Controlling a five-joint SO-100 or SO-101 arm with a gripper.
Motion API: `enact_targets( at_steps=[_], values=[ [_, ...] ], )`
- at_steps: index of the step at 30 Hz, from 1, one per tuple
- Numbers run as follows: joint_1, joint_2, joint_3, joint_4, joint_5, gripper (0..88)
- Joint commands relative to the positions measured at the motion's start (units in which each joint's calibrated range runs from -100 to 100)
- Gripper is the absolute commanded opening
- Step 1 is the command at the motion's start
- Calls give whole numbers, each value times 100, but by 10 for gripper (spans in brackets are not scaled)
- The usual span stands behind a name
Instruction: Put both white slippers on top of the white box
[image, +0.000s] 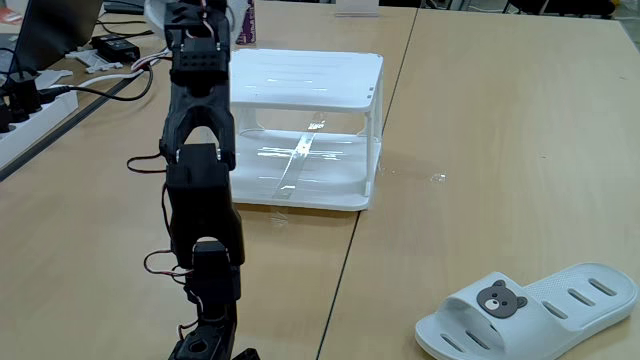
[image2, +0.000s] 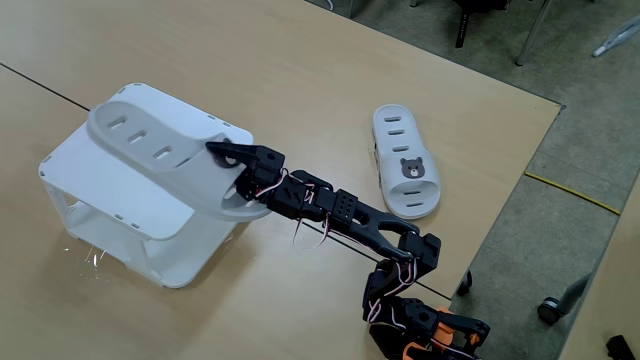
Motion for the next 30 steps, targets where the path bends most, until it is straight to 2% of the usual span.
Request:
enact_targets(
  at_steps=[1,5,8,15,22,30],
  values=[
    [-128,-411,-189,1,42,8],
    [-87,178,-369,-25,42,8],
    [-70,1137,-1136,-25,42,8],
    [-62,3611,-3906,-16,42,8],
    [324,5546,-6342,1,42,8],
    [505,5849,-6594,1,42,8]
  ],
)
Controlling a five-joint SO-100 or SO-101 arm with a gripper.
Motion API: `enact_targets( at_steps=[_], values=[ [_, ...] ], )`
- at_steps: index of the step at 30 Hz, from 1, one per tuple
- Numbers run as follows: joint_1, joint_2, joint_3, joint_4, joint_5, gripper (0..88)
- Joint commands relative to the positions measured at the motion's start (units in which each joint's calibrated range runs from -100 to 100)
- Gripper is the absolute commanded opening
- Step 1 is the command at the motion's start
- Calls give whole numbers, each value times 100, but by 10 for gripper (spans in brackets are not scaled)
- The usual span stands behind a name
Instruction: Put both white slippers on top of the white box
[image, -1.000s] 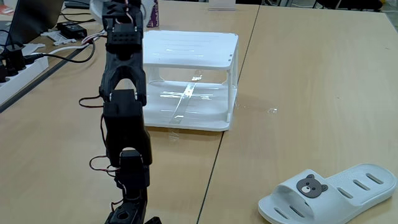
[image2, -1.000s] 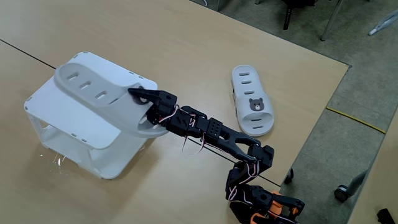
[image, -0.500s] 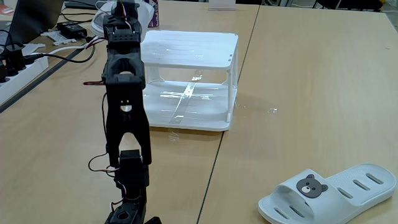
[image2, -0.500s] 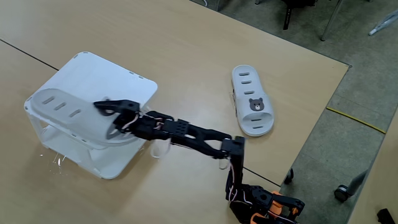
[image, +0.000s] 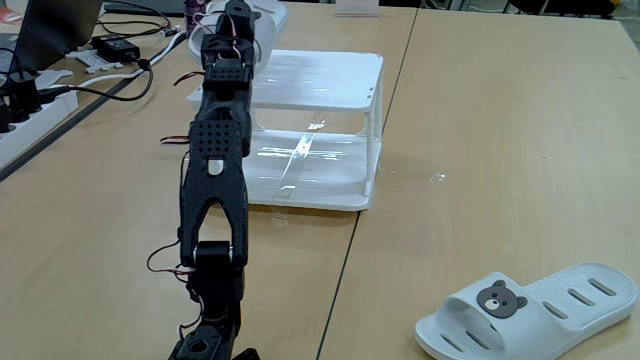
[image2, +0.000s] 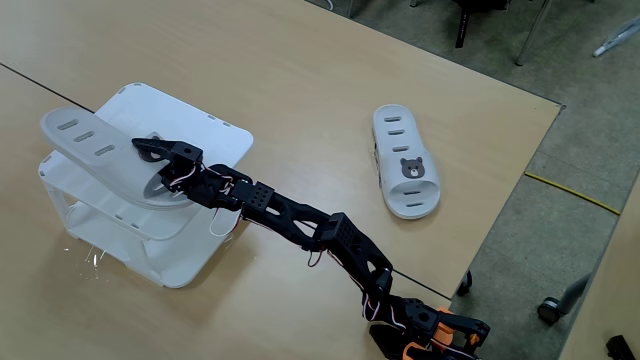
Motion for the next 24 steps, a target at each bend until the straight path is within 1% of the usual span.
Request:
enact_targets(
  at_steps=[1,5,16,23,24],
  values=[
    [11,-262,-673,-8,42,8],
    [-38,-246,-646,-8,42,13],
    [3,-254,608,-25,42,8],
    [11,-254,662,-25,42,16],
    [11,-262,662,-16,42,35]
  ],
)
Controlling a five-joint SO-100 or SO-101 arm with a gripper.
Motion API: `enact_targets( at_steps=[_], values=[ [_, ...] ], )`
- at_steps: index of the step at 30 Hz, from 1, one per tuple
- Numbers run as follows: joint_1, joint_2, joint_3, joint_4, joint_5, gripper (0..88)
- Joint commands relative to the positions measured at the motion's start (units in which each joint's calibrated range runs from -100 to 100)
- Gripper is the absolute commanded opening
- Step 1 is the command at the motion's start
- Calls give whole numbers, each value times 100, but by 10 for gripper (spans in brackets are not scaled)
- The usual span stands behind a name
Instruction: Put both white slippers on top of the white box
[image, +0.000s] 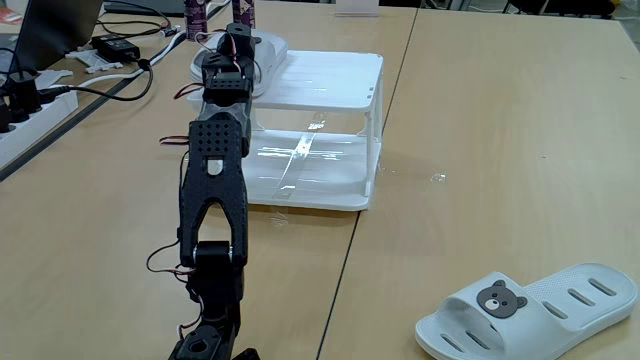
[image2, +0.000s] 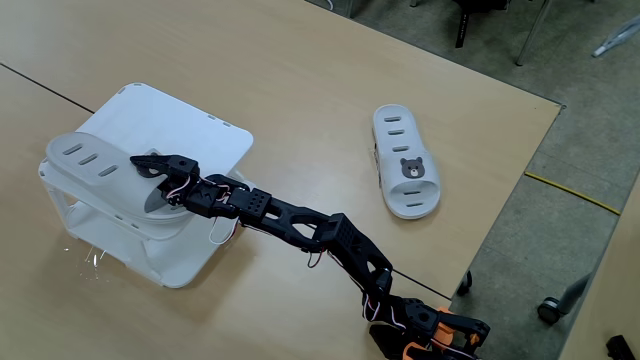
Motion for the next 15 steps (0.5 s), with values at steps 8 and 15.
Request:
enact_targets(
  at_steps=[8,15],
  values=[
    [48,-430,-192,1,42,188],
    [23,-944,34,484,42,190]
  ],
)
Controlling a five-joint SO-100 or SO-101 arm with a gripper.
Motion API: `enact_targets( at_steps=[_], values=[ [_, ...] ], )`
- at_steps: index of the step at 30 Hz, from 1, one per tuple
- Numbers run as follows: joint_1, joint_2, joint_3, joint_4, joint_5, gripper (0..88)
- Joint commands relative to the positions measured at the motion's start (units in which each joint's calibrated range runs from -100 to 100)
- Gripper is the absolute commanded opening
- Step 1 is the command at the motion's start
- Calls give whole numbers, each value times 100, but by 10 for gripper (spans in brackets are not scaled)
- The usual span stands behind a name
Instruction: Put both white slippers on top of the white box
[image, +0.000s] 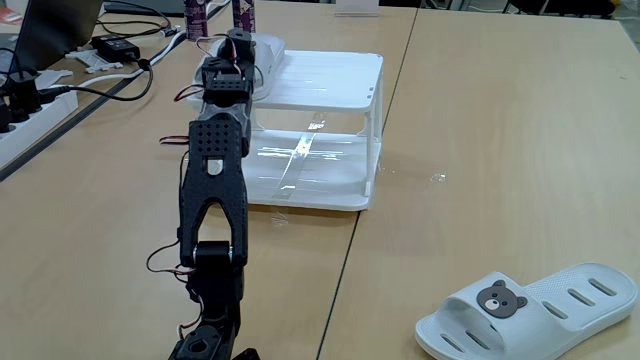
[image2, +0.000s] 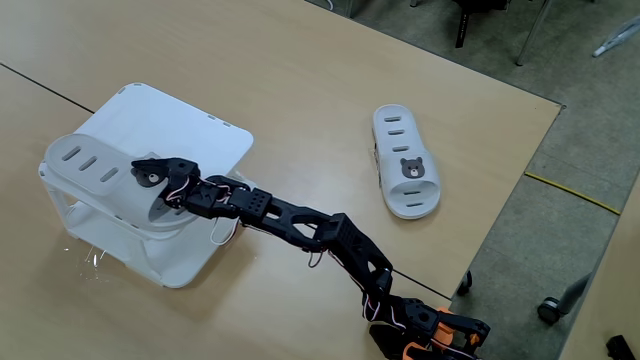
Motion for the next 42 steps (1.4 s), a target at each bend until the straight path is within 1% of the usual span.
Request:
enact_targets(
  at_steps=[1,4,7,11,24,28,31,33,42],
  values=[
    [7,-1037,-110,262,42,190],
    [-1,-1306,-101,658,42,190],
    [-9,-1483,-101,814,42,190],
    [-17,-1861,-101,1823,42,192],
    [-34,-2686,-83,3471,42,192],
    [-116,-3006,521,3549,42,201],
    [-231,-3485,1342,3549,42,262],
    [-239,-3822,1839,3549,42,260],
    [-231,-5202,2966,3549,42,259]
  ],
)
